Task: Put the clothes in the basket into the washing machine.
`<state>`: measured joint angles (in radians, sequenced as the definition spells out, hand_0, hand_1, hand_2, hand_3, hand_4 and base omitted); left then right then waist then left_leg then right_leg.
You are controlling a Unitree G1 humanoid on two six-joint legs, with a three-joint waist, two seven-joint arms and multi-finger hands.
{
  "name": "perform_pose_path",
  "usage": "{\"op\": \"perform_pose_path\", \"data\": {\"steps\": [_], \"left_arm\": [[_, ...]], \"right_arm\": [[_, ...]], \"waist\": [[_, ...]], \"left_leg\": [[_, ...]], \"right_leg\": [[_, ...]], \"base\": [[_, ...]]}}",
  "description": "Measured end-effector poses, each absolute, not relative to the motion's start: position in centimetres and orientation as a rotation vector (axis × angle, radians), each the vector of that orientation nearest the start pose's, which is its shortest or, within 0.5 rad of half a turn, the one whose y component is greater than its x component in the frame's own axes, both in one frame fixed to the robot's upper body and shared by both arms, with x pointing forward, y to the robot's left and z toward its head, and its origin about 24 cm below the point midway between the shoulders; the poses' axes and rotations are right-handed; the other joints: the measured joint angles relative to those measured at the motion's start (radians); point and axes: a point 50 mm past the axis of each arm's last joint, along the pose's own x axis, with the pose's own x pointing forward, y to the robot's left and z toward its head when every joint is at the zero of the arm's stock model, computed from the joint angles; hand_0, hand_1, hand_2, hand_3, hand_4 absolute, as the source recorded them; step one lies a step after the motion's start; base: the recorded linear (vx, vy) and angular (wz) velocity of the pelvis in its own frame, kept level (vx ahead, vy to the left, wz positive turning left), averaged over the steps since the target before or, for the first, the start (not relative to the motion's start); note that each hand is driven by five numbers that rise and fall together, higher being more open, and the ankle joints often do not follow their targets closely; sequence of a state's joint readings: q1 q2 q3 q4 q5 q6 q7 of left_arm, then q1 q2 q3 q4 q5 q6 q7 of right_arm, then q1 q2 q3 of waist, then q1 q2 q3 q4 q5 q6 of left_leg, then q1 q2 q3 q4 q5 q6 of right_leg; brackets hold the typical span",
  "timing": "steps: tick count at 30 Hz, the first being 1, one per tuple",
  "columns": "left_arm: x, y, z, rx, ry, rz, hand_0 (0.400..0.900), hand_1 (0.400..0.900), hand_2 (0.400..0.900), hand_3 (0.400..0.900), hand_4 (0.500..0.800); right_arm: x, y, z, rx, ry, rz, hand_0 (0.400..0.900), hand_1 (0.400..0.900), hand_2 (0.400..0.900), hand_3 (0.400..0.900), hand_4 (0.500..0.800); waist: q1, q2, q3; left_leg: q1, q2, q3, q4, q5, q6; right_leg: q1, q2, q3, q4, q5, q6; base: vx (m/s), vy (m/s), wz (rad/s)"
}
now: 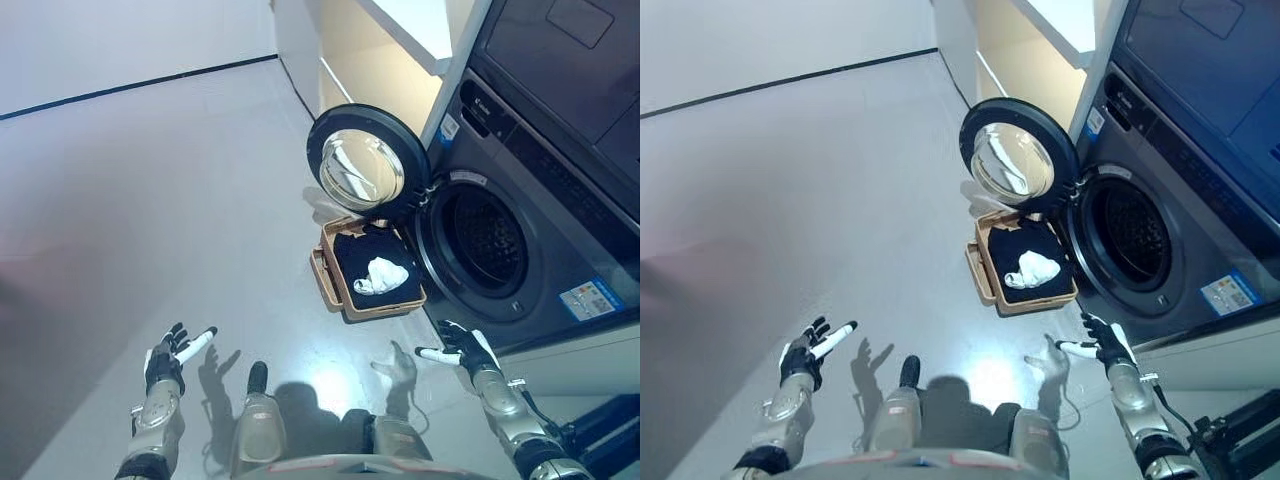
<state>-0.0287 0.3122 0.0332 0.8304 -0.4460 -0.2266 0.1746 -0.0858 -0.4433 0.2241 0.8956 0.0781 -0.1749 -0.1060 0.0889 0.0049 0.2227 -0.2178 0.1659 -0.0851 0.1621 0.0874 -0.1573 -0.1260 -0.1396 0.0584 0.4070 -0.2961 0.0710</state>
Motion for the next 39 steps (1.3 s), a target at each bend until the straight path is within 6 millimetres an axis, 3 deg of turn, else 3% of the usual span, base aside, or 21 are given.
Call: {"op": "perform_pose_path", "data": {"steps": [2,3,4,7,10,15,19,21,22,24,25,27,30,34,36,38,39], "left_arm": [[20.5,27.3,-7.6,-0.065,0.481,0.495,0.900,0.900,0.900,0.900,0.800],[21.1,27.6,-7.1,-0.058,0.449,0.495,0.900,0.900,0.900,0.900,0.800],[21.5,27.9,-6.6,-0.047,0.432,0.498,0.900,0.900,0.900,0.900,0.800],[23.2,29.3,-3.6,-0.016,0.295,0.511,0.900,0.900,0.900,0.900,0.800],[24.4,29.2,-2.3,-0.021,0.233,0.517,0.900,0.900,0.900,0.900,0.800],[24.2,29.3,-2.5,-0.014,0.240,0.545,0.900,0.900,0.900,0.900,0.800],[23.7,28.5,-3.8,0.010,0.306,0.513,0.900,0.900,0.900,0.900,0.800],[23.6,28.2,-4.2,0.009,0.326,0.500,0.900,0.900,0.900,0.900,0.800],[23.6,28.2,-4.3,0.011,0.329,0.490,0.900,0.900,0.900,0.900,0.800],[23.3,28.3,-4.5,0.010,0.338,0.491,0.900,0.900,0.900,0.900,0.800],[23.3,28.5,-4.4,0.010,0.337,0.494,0.900,0.900,0.900,0.900,0.800],[23.3,28.8,-4.3,0.012,0.333,0.500,0.900,0.900,0.900,0.900,0.800],[23.4,28.9,-4.5,-0.013,0.347,0.520,0.900,0.900,0.900,0.900,0.800],[23.7,28.9,-4.2,-0.026,0.321,0.523,0.900,0.900,0.900,0.900,0.800],[24.0,28.9,-4.0,-0.036,0.311,0.525,0.900,0.900,0.900,0.900,0.800],[24.0,29.2,-3.8,-0.052,0.303,0.539,0.900,0.900,0.900,0.900,0.800],[24.1,28.9,-3.8,-0.073,0.297,0.539,0.900,0.900,0.900,0.900,0.800]], "right_arm": [[20.4,-26.9,-8.6,-0.471,0.639,-0.088,0.900,0.900,0.900,0.900,0.800],[20.9,-26.4,-8.5,-0.478,0.630,-0.072,0.900,0.900,0.900,0.900,0.800],[21.6,-25.9,-8.3,-0.484,0.617,-0.053,0.900,0.900,0.900,0.900,0.800],[24.5,-23.9,-6.9,-0.481,0.519,-0.015,0.900,0.900,0.900,0.900,0.800],[25.7,-23.6,-6.1,-0.470,0.490,-0.028,0.900,0.900,0.900,0.900,0.800],[26.5,-23.8,-5.5,-0.482,0.469,-0.053,0.900,0.900,0.900,0.900,0.800],[26.6,-24.7,-5.1,-0.509,0.469,-0.081,0.900,0.900,0.900,0.900,0.800],[26.5,-24.7,-5.2,-0.511,0.471,-0.082,0.900,0.900,0.900,0.900,0.800],[26.4,-24.7,-5.3,-0.510,0.478,-0.082,0.900,0.900,0.900,0.900,0.800],[26.2,-24.3,-5.7,-0.500,0.490,-0.073,0.900,0.900,0.900,0.900,0.800],[26.0,-24.1,-5.9,-0.501,0.498,-0.060,0.900,0.900,0.900,0.900,0.800],[26.2,-24.0,-5.9,-0.505,0.494,-0.051,0.900,0.900,0.900,0.900,0.800],[27.3,-24.0,-5.1,-0.512,0.470,-0.057,0.900,0.900,0.900,0.900,0.800],[27.3,-24.8,-5.4,-0.529,0.516,-0.083,0.900,0.900,0.900,0.900,0.800],[27.3,-25.1,-5.5,-0.537,0.536,-0.096,0.900,0.900,0.900,0.900,0.800],[27.4,-25.3,-5.5,-0.545,0.549,-0.105,0.900,0.900,0.900,0.900,0.800],[27.9,-25.7,-5.0,-0.555,0.544,-0.117,0.900,0.900,0.900,0.900,0.800]], "waist": [[0.022,0.004,0.004],[0.030,-0.001,0.007],[0.034,-0.001,0.008],[0.063,-0.015,0.010],[0.080,-0.022,0.014],[0.084,-0.057,0.029],[0.069,-0.070,0.027],[0.055,-0.067,0.027],[0.052,-0.063,0.031],[0.044,-0.053,0.038],[0.052,-0.051,0.045],[0.049,-0.038,0.056],[0.010,-0.014,0.084],[-0.012,-0.023,0.116],[-0.014,-0.032,0.139],[-0.007,-0.053,0.148],[-0.008,-0.035,0.161]], "left_leg": [[-0.041,-0.031,0.012,0.106,-0.074,0.039],[-0.039,-0.046,0.018,0.124,-0.091,0.028],[-0.041,-0.053,0.030,0.123,-0.095,0.035],[-0.115,-0.047,0.029,0.132,-0.102,0.041],[-0.156,-0.052,-0.004,0.130,-0.090,0.035],[-0.191,-0.086,-0.030,0.130,-0.094,0.040],[-0.198,-0.134,0.027,0.173,-0.126,0.091],[-0.183,-0.164,0.059,0.185,-0.143,0.121],[-0.172,-0.161,0.081,0.184,-0.153,0.139],[-0.130,-0.174,0.091,0.169,-0.159,0.168],[-0.098,-0.172,0.110,0.150,-0.157,0.182],[-0.066,-0.175,0.116,0.119,-0.151,0.198],[-0.040,-0.190,0.104,0.087,-0.137,0.212],[-0.021,-0.213,0.068,0.070,-0.134,0.195],[-0.024,-0.212,0.040,0.075,-0.134,0.167],[-0.071,-0.203,0.005,0.126,-0.163,0.116],[-0.096,-0.184,-0.022,0.158,-0.175,0.096]], "right_leg": [[0.035,-0.052,-0.019,-0.053,0.026,0.034],[0.041,-0.075,-0.021,-0.058,0.034,0.043],[0.041,-0.087,-0.026,-0.057,0.043,0.030],[0.012,-0.092,-0.106,-0.127,0.090,0.069],[0.012,-0.089,-0.145,-0.176,0.097,0.078],[0.029,-0.102,-0.184,-0.216,0.107,0.081],[-0.012,-0.165,-0.174,-0.118,0.120,0.090],[-0.048,-0.193,-0.149,-0.029,0.153,0.048],[-0.063,-0.204,-0.156,0.018,0.176,0.025],[-0.087,-0.215,-0.128,0.086,0.265,0.002],[-0.114,-0.236,-0.128,0.128,0.299,0.004],[-0.139,-0.240,-0.162,0.131,0.298,0.008],[-0.143,-0.215,-0.155,-0.056,0.283,0.041],[-0.164,-0.203,-0.138,-0.240,0.329,0.106],[-0.173,-0.198,-0.125,-0.269,0.352,0.095],[-0.186,-0.185,-0.123,-0.267,0.367,0.080],[-0.193,-0.157,-0.136,-0.263,0.383,0.108]], "base": [[0.20,0.193,-0.15],[0.08,0.135,-0.17],[0.03,0.101,-0.08],[0.05,0.032,0.28],[0.12,0.069,0.28],[0.13,0.144,0.21],[0.15,0.382,-0.10],[0.14,0.400,-0.18],[0.18,0.293,-0.12],[0.19,0.167,-0.05],[0.19,0.035,0.08],[0.18,-0.060,0.29],[0.18,-0.130,0.36],[0.15,-0.217,0.28],[0.09,-0.379,0.32],[0.07,-0.358,0.38],[0.06,-0.252,0.17]]}}
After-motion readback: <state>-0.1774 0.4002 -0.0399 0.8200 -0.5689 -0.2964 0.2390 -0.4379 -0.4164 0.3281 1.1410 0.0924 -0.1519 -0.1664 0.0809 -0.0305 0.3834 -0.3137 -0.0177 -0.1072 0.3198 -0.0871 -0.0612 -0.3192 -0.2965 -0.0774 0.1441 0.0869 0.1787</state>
